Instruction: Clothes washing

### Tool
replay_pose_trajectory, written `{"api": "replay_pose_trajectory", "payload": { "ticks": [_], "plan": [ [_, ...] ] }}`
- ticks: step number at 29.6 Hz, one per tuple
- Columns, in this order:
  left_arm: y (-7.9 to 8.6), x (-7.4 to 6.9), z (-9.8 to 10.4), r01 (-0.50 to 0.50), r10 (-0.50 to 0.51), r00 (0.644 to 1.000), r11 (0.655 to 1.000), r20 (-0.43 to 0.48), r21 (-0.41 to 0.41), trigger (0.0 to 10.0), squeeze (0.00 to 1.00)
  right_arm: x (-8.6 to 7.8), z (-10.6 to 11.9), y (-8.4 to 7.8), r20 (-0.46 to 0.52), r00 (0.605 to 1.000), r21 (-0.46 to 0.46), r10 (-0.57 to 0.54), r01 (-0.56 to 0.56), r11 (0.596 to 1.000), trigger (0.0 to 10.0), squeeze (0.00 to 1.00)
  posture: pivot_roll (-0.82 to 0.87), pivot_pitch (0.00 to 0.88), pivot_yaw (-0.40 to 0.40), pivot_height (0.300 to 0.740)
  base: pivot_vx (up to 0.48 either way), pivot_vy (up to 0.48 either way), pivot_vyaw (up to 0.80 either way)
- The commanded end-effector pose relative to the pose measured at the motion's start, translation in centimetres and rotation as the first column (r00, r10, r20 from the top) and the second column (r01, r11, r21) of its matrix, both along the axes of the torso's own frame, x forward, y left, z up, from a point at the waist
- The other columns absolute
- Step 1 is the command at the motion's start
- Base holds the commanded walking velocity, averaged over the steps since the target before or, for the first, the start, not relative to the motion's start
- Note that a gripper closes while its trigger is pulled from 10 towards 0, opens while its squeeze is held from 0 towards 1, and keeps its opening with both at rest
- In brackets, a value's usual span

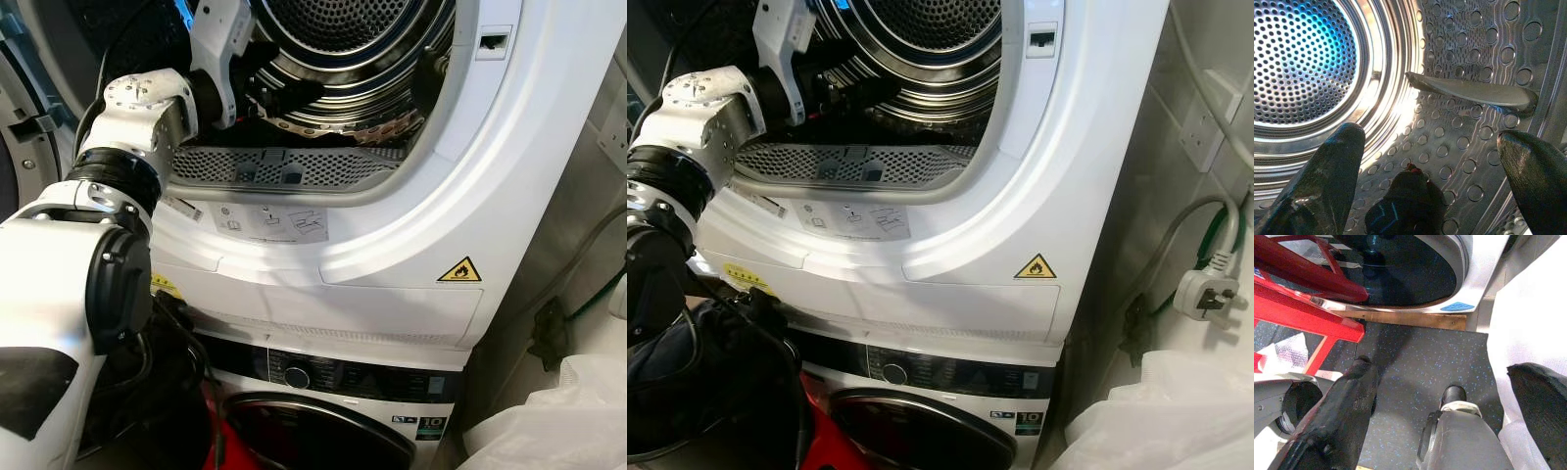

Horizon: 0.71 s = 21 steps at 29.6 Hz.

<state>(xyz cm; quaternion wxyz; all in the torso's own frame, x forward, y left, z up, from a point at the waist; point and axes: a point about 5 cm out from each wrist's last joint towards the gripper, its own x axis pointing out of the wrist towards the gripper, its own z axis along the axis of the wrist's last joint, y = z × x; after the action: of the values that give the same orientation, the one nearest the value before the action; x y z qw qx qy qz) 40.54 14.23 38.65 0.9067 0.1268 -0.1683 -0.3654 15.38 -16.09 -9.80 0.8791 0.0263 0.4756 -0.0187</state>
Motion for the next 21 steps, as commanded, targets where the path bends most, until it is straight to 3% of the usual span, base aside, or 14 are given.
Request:
{"api": "replay_pose_trajectory", "payload": {
  "ticks": [1,5,7,9,12,14,18,21],
  "plan": [
    [0.3,0.1,0.1,-0.026,0.026,1.0,1.0,0.002,-0.001,10.0,0.0,0.0,0.0,0.4,0.0,1.0,0.01,-0.004,0.004,1.0,10.0,0.0,-0.01,0.0,0.128,0.74,0.0,0.0,0.0],
    [0.6,0.4,-1.0,-0.09,0.09,0.996,0.995,0.008,0.047,10.0,0.0,-0.1,-0.1,0.6,-0.001,1.0,0.012,-0.001,0.001,1.0,10.0,0.0,0.0,0.0,0.127,0.74,0.0,0.0,0.0],
    [0.6,0.3,-1.3,-0.074,0.071,0.997,0.992,0.035,0.105,10.0,0.0,-0.1,-0.1,0.7,-0.001,1.0,0.014,-0.003,0.003,1.0,10.0,0.0,-0.01,0.0,0.126,0.74,0.0,0.0,0.0],
    [0.4,0.1,-1.9,-0.054,0.04,0.997,0.975,0.069,0.216,10.0,0.0,-0.1,-0.1,0.7,-0.001,1.0,0.016,-0.004,0.004,1.0,10.0,0.0,0.01,0.0,0.121,0.74,0.0,0.0,0.0],
    [0.3,-0.1,-1.5,-0.041,0.017,0.994,0.973,0.107,0.226,10.0,0.0,-0.1,-0.1,0.8,-0.001,1.0,0.019,0.001,-0.001,1.0,10.0,0.0,0.01,0.0,0.122,0.74,0.0,0.0,0.0],
    [0.2,-0.7,-0.8,-0.028,-0.028,0.98,0.961,0.195,0.276,10.0,0.0,-0.1,-0.1,0.9,0.0,1.0,0.02,0.002,-0.002,1.0,10.0,0.0,0.01,0.0,0.126,0.74,0.0,0.0,0.0],
    [0.0,-1.4,0.4,-0.022,-0.056,0.95,0.97,0.308,0.244,10.0,0.0,0.0,0.0,0.9,0.005,1.0,0.022,-0.003,0.003,1.0,10.0,0.0,0.01,0.0,0.126,0.74,0.0,0.0,0.0],
    [-0.6,-2.1,0.6,0.04,-0.12,0.916,0.977,0.383,0.21,10.0,0.0,0.0,0.0,1.1,0.005,1.0,0.026,0.008,-0.008,1.0,10.0,0.0,0.03,0.0,0.118,0.74,0.0,0.0,0.0]
  ]
}}
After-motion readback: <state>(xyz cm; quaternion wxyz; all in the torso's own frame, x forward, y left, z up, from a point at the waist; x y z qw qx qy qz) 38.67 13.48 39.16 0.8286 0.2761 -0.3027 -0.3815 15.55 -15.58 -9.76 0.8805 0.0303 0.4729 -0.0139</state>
